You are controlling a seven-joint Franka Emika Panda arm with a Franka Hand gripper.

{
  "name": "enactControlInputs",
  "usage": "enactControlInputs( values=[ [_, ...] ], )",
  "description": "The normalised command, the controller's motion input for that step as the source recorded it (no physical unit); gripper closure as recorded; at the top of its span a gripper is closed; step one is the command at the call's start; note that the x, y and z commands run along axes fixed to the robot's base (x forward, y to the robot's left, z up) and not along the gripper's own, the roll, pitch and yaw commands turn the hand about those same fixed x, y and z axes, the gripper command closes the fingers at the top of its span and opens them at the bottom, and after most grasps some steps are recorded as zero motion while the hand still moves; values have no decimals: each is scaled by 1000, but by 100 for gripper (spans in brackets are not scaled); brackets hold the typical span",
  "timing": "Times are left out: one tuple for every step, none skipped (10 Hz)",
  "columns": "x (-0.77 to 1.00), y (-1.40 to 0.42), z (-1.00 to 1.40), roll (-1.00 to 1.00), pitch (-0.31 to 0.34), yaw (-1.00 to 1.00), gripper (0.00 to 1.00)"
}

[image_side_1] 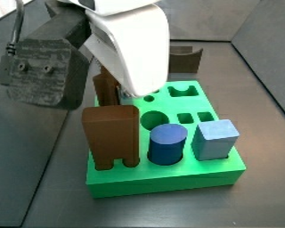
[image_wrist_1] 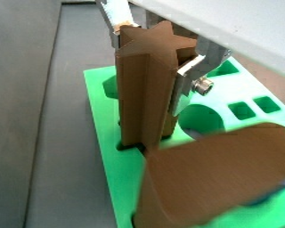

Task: Pick up the star object. Move up. Move to above the board. Insert the star object.
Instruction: Insert the star object.

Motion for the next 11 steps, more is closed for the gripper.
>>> enactControlInputs(
  values=[
    [0,23,0,0,0,69,100],
    [0,-57,-40,-13,0,0,100],
    [-63,-117,-226,0,-29,-94,100],
    [-54,-240,-360,0,-66,-169,100],
    [-174,-180,-311,13,-60,-151,100],
    [-60,0,0,0,0,-17,100],
    [0,0,-149,0,-17,0,100],
    [0,-63,-711,96,-114,0,100],
    [77,0,-1000,71,-87,0,100],
    [80,0,-1000,21,-91,0,100],
    [131,0,-1000,7,-90,0,100]
  ],
)
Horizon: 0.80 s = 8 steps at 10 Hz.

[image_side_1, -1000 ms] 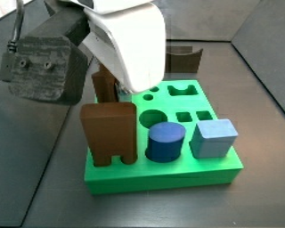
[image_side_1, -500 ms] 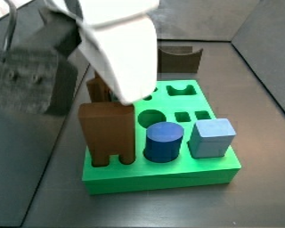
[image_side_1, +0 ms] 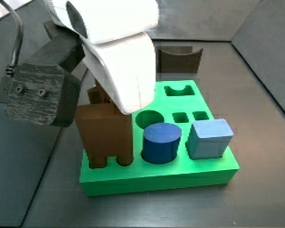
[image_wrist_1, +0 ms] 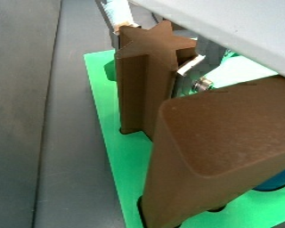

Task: Pick up the star object. Move up. Move to above the board. Insert the star object.
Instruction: Insert the star object.

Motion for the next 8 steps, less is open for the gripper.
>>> enactControlInputs(
  values=[
    [-26,0,-137,0,-116,0,100],
    [-26,0,0,0,-30,0,100],
    [0,0,-26,0,0,0,100],
    [60,43,-649,-6,27,-63,100],
    [49,0,-1000,0,4,-137,100],
    [0,146,-231,-79,-50,-14,100],
    [-14,0,0,0,-24,0,100],
    [0,0,0,0,0,0,100]
  ],
)
